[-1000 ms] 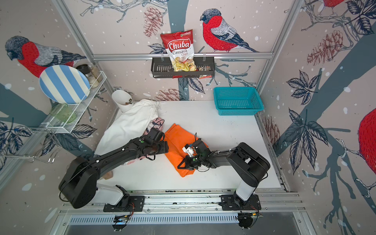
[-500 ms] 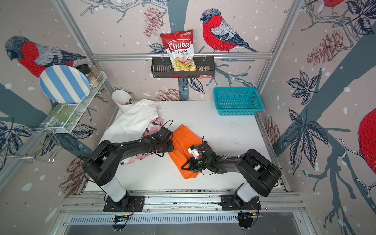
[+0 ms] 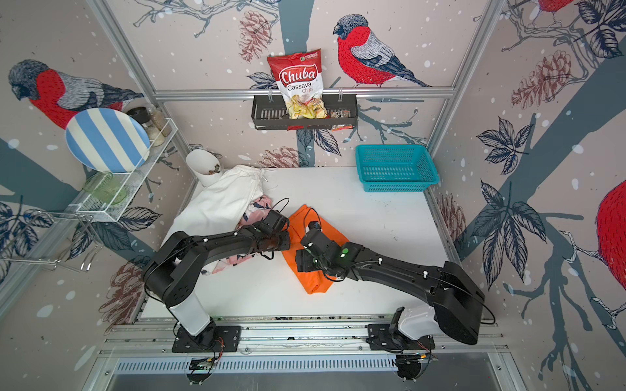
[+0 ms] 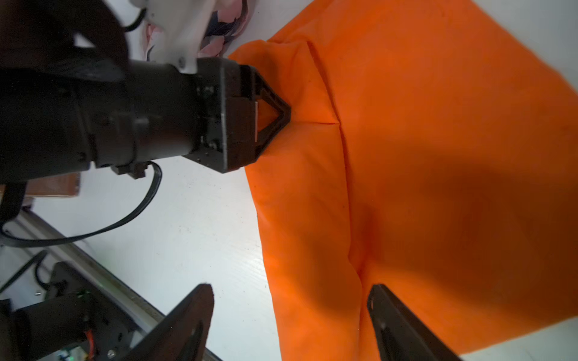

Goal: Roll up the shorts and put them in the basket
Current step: Roll the shorts at the center of the board.

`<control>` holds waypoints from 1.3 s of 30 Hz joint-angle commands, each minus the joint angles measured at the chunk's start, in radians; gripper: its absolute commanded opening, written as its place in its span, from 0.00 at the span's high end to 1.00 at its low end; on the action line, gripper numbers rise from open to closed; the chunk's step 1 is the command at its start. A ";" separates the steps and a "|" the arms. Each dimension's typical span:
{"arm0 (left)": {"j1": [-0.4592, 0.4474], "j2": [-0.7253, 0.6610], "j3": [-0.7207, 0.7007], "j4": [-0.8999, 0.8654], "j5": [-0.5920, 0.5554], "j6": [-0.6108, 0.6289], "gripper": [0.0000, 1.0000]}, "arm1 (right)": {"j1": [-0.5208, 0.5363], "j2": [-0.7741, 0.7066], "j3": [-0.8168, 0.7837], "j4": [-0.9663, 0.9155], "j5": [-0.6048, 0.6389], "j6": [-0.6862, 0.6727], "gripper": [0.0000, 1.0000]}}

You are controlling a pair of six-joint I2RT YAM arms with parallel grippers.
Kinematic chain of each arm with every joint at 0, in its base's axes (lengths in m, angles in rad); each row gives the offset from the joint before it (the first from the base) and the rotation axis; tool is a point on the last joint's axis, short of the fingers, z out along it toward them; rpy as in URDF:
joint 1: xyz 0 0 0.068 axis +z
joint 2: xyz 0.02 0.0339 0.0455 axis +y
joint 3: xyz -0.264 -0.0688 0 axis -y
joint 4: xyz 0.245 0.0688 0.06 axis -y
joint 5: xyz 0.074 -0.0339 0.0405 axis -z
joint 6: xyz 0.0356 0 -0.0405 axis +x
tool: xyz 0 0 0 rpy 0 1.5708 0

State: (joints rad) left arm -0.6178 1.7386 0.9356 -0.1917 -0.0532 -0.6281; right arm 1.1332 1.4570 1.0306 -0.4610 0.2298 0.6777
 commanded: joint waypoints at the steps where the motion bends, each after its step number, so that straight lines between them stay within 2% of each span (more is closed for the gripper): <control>1: 0.004 0.012 -0.009 -0.109 -0.011 0.006 0.54 | 0.089 0.123 0.125 -0.300 0.309 -0.035 0.14; 7: 0.007 0.021 -0.003 -0.112 0.001 0.010 0.54 | 0.233 0.343 0.268 -0.422 0.407 -0.045 0.07; 13: 0.007 0.029 0.001 -0.113 0.011 0.017 0.53 | 0.256 0.476 0.272 -0.379 0.407 -0.122 0.05; 17: 0.007 0.033 0.008 -0.124 0.012 0.024 0.51 | 0.243 0.534 0.232 -0.322 0.392 -0.157 0.15; 21: 0.010 0.025 0.005 -0.126 0.000 0.026 0.49 | 0.223 0.531 0.197 -0.275 0.351 -0.177 0.44; 22: 0.012 0.021 0.003 -0.126 -0.006 0.026 0.48 | 0.220 0.513 0.188 -0.253 0.315 -0.186 0.53; 24: 0.015 0.011 0.006 -0.140 -0.033 0.021 0.44 | 0.208 0.471 0.158 -0.189 0.200 -0.212 0.63; 27: 0.023 -0.028 0.005 -0.167 -0.078 0.018 0.39 | 0.171 0.388 0.097 -0.081 -0.019 -0.218 0.70; 33: 0.040 -0.155 -0.003 -0.248 -0.109 0.019 0.32 | 0.078 0.273 -0.020 0.153 -0.415 -0.179 0.72; 39: 0.041 -0.298 -0.019 -0.324 -0.104 0.002 0.28 | -0.050 0.250 -0.164 0.445 -0.767 -0.091 0.72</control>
State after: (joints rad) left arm -0.5808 1.4830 0.9237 -0.4461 -0.1421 -0.6136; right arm 1.1172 1.7088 0.9150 -0.2115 -0.2607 0.5274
